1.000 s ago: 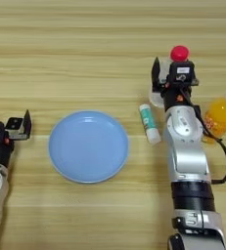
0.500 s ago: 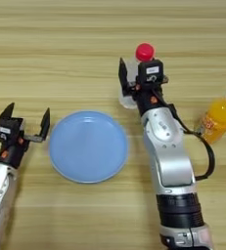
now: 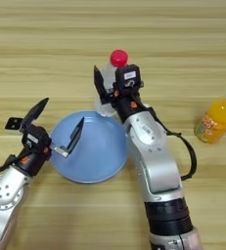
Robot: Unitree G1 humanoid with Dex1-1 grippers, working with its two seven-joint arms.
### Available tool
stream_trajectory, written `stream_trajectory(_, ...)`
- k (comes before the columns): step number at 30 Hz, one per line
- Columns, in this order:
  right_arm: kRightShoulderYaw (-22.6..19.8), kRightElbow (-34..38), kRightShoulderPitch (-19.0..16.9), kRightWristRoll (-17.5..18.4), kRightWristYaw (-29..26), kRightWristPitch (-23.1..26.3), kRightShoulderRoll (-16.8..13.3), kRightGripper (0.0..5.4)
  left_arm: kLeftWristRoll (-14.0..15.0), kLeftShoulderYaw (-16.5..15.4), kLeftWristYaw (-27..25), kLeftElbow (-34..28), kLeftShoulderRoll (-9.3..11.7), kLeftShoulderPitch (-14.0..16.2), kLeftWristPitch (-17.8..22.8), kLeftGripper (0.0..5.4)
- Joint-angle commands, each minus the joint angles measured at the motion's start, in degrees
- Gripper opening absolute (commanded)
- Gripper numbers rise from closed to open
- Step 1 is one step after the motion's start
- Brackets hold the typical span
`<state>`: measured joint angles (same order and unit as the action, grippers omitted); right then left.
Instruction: Move the objects on the table
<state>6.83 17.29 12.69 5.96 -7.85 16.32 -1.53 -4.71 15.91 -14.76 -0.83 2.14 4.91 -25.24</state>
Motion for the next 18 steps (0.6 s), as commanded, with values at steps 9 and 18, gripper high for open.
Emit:
stream_trajectory(9,10.32,5.27,-2.61,-0.31,-1.65,2.18,3.04,3.13,-1.28,0.97,0.6,2.47,1.21,-0.34,1.45,5.4)
stream_trajectory(18,16.49,7.97,-5.5,0.26,-2.02,4.11,4.22,3.13,-1.0,0.56,1.15,4.3,1.16,-0.82,1.16,5.4)
